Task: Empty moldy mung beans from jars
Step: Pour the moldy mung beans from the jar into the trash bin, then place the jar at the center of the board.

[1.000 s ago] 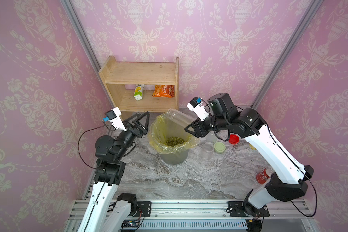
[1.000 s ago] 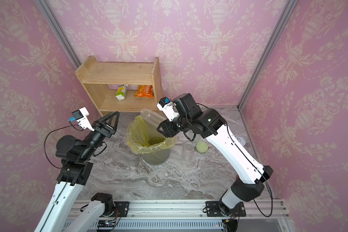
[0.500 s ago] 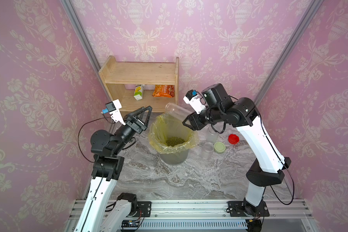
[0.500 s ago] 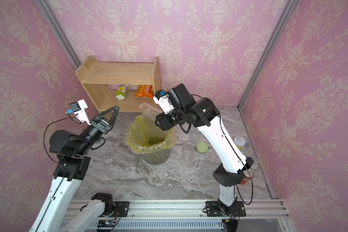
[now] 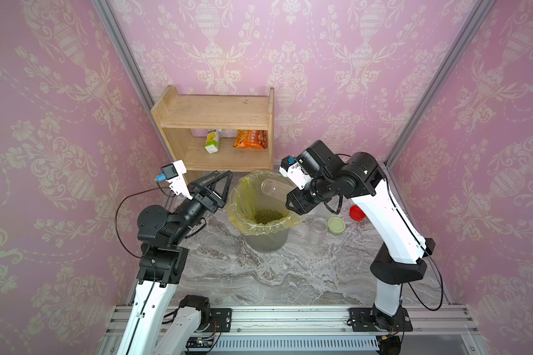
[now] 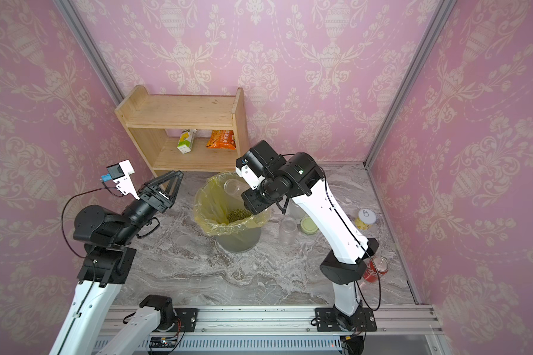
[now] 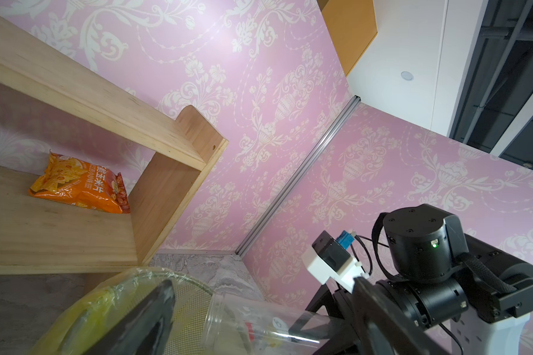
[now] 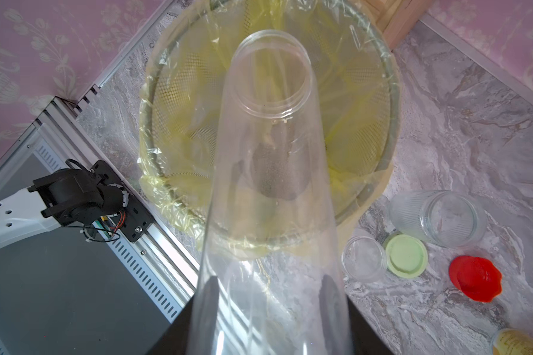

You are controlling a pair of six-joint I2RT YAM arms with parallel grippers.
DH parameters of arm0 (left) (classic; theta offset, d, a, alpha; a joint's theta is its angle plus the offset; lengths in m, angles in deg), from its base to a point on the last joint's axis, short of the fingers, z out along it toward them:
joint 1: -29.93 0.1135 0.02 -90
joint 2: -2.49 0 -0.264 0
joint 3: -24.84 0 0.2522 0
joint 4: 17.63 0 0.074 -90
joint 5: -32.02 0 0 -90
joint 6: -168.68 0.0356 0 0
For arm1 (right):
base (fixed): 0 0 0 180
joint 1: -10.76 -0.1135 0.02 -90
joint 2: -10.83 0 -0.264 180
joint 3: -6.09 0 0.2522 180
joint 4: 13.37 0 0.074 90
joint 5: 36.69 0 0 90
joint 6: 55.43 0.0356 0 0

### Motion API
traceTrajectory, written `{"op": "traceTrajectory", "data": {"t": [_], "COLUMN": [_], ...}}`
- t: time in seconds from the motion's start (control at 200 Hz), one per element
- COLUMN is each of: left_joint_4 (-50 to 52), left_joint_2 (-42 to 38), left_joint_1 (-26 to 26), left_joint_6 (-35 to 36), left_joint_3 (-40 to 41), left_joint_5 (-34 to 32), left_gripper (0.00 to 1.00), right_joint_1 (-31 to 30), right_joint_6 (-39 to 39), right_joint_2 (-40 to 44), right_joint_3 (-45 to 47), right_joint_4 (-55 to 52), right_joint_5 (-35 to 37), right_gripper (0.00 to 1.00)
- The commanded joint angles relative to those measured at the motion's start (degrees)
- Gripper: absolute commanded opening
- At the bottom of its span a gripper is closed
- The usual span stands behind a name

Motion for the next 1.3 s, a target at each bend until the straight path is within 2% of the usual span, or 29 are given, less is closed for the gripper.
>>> {"op": "traceTrajectory", "data": {"t": [0.0, 0.08, 0.16, 0.215, 0.275, 0.36, 0.455, 0.515, 0.595, 0.735, 0.876, 0.981, 1.131, 1.296], "left_joint_4": [1.9, 2.12, -0.76, -2.64, -3.11, -2.08, -2.55, -4.41, -6.5, -6.07, -6.62, -10.69, -9.89, -13.01], "left_joint_2": [-1.88, -1.5, 0.28, 1.48, 2.03, 1.42, 1.95, 3.27, 4.99, 4.64, 5.23, 7.79, 11.35, 15.65], "left_joint_1": [0.35, 0.34, 0.39, 0.34, 0.36, 0.35, 0.35, 0.35, 0.33, 0.35, 0.37, 0.35, 0.36, 0.2], "left_joint_6": [3.25, 3.45, 1.55, -0.03, -0.56, 0.09, 0.0, -1.52, -3.65, -3.82, -4.94, -8.16, -7.68, -9.6], "left_joint_3": [0.42, 0.66, 1.41, 1.74, 1.74, 1.82, 1.82, 1.82, 1.83, 2.09, 1.48, 0.36, -4.08, -7.49], "left_joint_5": [-1.58, -2.14, -1.79, -1.14, -0.31, -0.95, -1.77, -1.04, 0.74, 0.64, 0.39, 3.33, 6.45, 8.85], "left_gripper": [0.91, 0.91, 0.91, 0.91, 0.91, 0.91, 0.91, 0.91, 0.9, 0.9, 0.9, 0.91, 0.91, 0.9], "right_joint_1": [-0.22, 0.07, 0.92, 1.4, 1.38, 1.16, 1.51, 1.63, 1.8, 2.89, 2.95, 2.99, 3.2, 3.2], "right_joint_6": [1.72, 1.01, -0.75, -1.1, -0.66, 0.2, 0.69, -0.35, -1.83, -2.23, -1.97, -4.18, -5.37, -4.53], "right_joint_2": [5.11, 5.9, -3.01, -3.73, -1.7, 5.16, 9.14, 6.76, -1.15, -1.83, 4.08, 7.41, 7.33, 12.7], "right_joint_3": [6.63, 11.09, -1.13, -1.65, 0.49, 8.79, 13.32, 10.99, 1.67, -0.2, 5.28, 9.7, 6.56, 17.54], "right_joint_4": [-2.89, 0.22, -5.5, -4.83, -5.59, -4.95, -1.96, -1.16, -3.85, -2.44, 6.85, 15.15, 17.14, 28.99], "right_joint_5": [2.56, 2.11, 1.71, 0.63, 1.07, 3.73, 2.32, 0.42, -0.57, -2.76, -3.0, -5.6, -8.68, -11.59], "right_gripper": [0.41, 0.42, 0.41, 0.4, 0.4, 0.41, 0.42, 0.42, 0.42, 0.42, 0.42, 0.42, 0.42, 0.41]}}
